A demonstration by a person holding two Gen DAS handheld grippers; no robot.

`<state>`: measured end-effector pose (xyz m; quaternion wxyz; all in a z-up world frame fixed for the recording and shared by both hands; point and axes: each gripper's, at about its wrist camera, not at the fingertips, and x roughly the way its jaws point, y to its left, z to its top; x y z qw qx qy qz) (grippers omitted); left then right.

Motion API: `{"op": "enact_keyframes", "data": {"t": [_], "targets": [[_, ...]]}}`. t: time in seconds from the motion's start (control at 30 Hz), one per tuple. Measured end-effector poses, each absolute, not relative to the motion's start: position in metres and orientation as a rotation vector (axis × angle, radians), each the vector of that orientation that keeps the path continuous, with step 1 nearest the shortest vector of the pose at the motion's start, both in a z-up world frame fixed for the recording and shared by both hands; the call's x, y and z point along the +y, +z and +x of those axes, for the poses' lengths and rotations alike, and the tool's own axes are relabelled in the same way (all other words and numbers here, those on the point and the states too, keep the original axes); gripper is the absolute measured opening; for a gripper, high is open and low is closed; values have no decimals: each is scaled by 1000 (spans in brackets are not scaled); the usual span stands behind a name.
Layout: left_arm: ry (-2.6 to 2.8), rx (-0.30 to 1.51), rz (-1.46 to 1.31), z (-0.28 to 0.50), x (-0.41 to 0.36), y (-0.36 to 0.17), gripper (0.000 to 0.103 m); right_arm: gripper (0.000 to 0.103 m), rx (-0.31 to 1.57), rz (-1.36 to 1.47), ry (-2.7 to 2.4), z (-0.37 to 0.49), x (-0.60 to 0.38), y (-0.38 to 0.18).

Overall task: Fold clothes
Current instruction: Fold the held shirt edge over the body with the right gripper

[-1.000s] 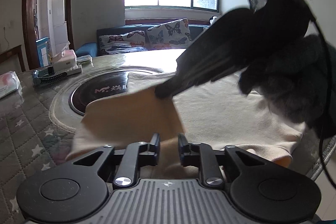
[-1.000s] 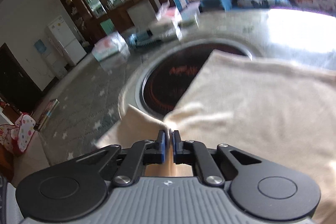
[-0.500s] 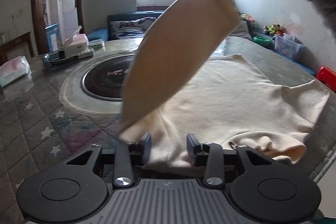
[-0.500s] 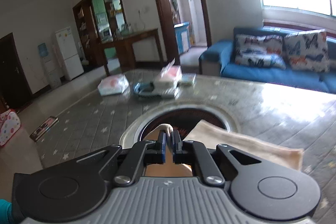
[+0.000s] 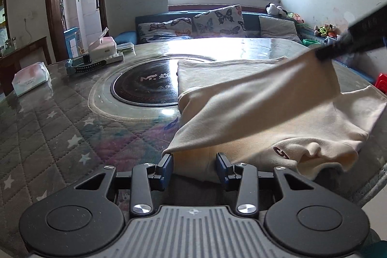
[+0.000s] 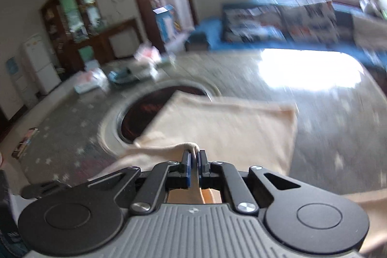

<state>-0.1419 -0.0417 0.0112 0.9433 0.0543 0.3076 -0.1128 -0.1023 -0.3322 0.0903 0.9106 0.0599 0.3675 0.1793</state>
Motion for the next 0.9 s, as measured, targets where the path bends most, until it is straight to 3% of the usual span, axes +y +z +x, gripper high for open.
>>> {"op": "enact_keyframes", "data": {"t": [0.27,0.37,0.5,0.8,0.9], "targets": [[-241,632,147,-148,-28,19,44,5,871,176,299,-107,-355,41],[-221,611,154,-143,-23,31,42,11,851,145,294,-107,-355,41],[-246,608,67,-120,-21,45,40,11,765,28,275,-105,-346,54],[-379,640,24,-63,-59,38,27,18,774,-53,368,-114,-331,45],[-344,650,70,-51,-66,26,21,27,752,-118,401,-119,-321,39]]}}
